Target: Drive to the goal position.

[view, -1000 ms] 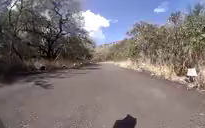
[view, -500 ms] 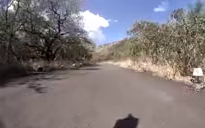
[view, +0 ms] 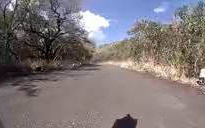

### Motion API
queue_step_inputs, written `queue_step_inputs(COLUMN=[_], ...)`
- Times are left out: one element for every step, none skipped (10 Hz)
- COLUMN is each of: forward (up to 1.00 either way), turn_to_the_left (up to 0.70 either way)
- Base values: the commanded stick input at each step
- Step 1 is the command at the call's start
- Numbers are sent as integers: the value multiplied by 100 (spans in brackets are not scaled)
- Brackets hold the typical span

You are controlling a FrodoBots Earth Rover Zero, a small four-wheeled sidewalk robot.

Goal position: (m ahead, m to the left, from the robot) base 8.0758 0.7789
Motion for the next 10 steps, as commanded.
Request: queue_step_inputs(forward=[50, 50, 50, 50, 50, 50, 50, 50, 50, 50], turn_to_the_left=[0, 0, 0, 0, 0, 0, 0, 0, 0, 0])
